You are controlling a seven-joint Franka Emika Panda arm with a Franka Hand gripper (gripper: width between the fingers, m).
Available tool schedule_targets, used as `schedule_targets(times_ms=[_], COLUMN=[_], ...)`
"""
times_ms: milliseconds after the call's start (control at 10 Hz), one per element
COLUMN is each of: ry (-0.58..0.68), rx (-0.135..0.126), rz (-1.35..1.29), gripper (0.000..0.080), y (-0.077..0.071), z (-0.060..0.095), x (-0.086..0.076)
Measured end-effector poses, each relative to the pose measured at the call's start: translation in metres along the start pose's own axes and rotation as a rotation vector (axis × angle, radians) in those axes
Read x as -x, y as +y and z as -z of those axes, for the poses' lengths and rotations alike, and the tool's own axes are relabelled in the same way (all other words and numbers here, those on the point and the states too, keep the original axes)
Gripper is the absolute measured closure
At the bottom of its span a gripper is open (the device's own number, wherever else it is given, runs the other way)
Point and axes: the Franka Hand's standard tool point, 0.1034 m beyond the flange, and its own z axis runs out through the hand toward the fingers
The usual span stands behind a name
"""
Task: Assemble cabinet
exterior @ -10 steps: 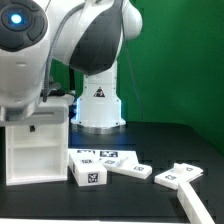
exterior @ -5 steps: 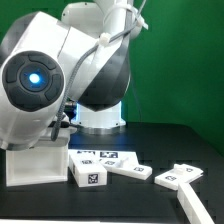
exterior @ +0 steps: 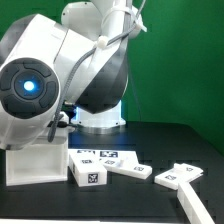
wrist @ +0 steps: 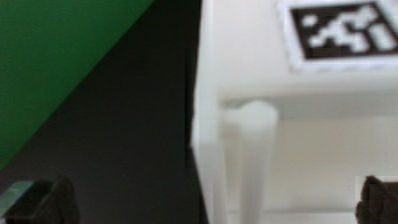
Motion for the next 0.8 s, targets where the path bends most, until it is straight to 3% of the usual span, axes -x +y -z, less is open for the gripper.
schedule_targets(times_ms=[600,800], ry=[-0.034,-0.058], rx=[0.01,0.002], rz=[-0.006,-0.013], gripper=[0.0002,0.0002], y=[-0.004,0.0], z=[-0.006,-0.016], x=[-0.004,-0.001])
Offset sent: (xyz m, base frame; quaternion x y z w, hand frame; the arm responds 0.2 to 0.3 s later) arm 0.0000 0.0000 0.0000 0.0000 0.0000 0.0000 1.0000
